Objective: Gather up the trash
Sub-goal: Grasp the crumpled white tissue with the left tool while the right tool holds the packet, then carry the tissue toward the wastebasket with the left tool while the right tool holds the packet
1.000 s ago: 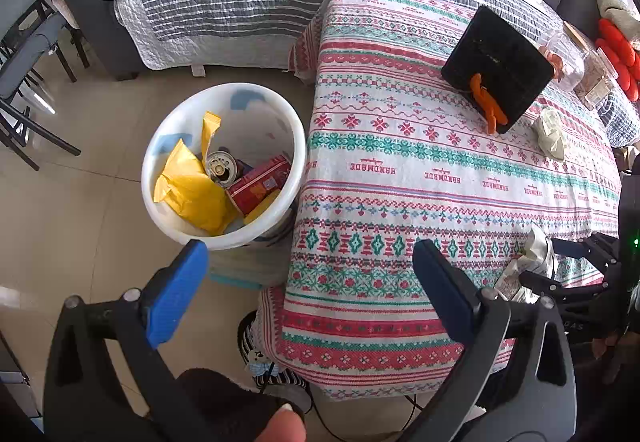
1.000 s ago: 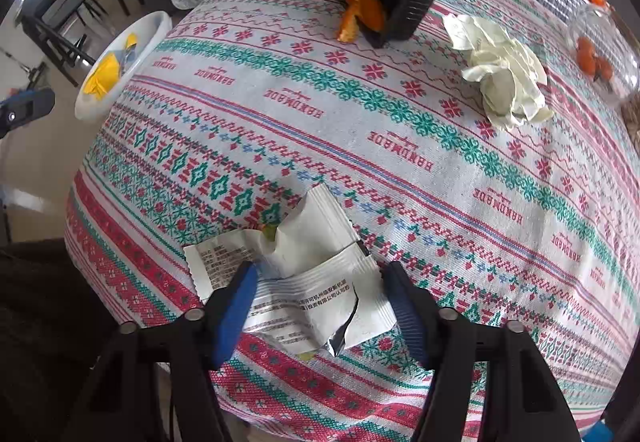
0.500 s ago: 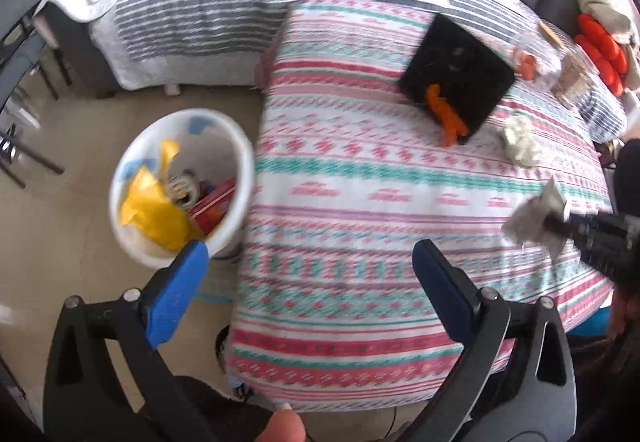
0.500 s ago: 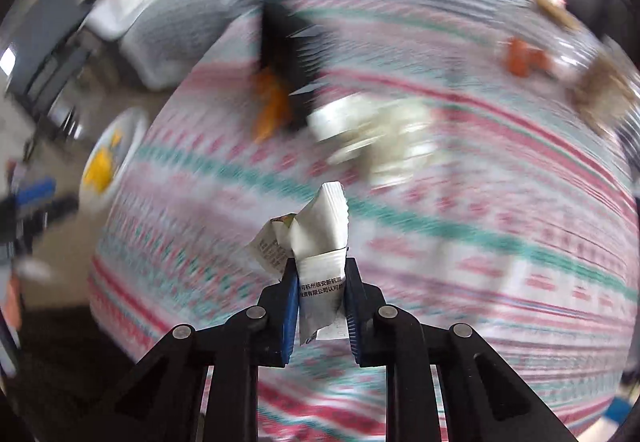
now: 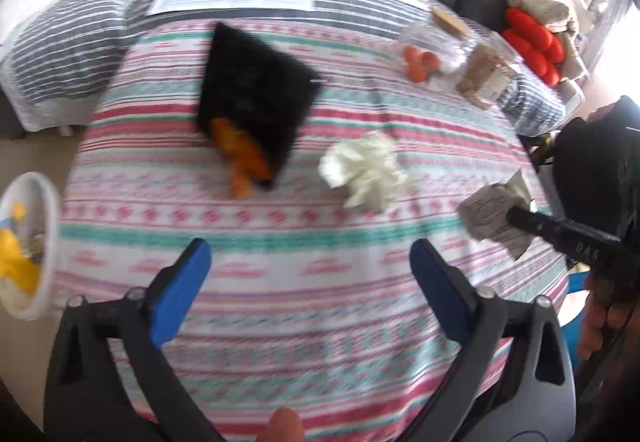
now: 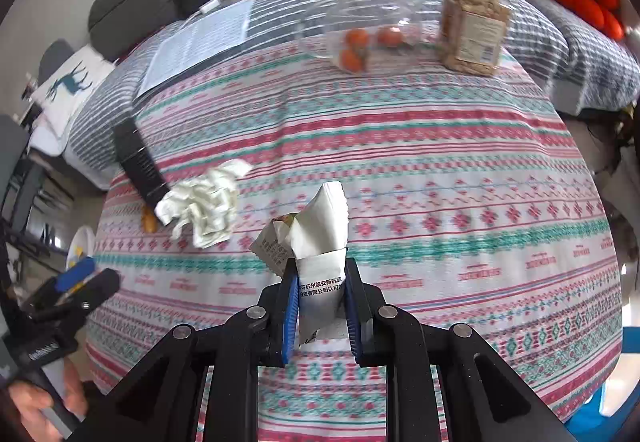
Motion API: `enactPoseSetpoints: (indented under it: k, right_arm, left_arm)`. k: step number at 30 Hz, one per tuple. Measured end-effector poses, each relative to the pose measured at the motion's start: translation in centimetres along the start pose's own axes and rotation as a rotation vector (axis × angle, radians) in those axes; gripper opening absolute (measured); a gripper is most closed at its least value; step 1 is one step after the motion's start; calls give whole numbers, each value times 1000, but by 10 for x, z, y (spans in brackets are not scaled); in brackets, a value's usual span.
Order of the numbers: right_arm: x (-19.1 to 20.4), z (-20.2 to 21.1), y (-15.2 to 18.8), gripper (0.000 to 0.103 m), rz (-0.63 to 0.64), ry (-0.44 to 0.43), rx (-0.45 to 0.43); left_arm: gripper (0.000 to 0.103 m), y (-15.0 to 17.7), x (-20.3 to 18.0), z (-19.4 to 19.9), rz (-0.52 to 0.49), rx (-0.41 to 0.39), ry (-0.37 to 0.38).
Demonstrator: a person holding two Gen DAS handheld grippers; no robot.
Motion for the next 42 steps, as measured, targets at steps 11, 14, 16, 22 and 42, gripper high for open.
enactPoseSetpoints:
  k: [11, 14, 16, 22, 42]
  right_arm:
    - [-48, -5, -5, 21, -116, 6, 3]
    - [-58, -9, -5, 21, -129, 4, 15]
    - [-62, -9, -6, 21, -144, -4, 18]
    - [-68, -6, -11, 21, -174, -47, 10]
    - [-35, 13, -14, 21, -139, -118, -31]
  left_arm:
    - [65, -17, -45, -62, 24, -6, -22]
    - [64, -19, -47, -75, 35, -12, -53]
    - [64, -21, -47, -79, 46, -35, -78]
    - [47, -22, -54, -91, 21, -55, -101]
    - [40, -9, -35, -21, -97, -47, -100]
Point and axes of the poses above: each gripper's, at about its wrist camera, not at the fingertips, and z roughly against the way its jaws point, x to its left, y to its underside, the point moved 1 cm from there along -z, roughly the way its jaws point, and after that the axes turned 3 degrees about -z, right-handed, at the moved point
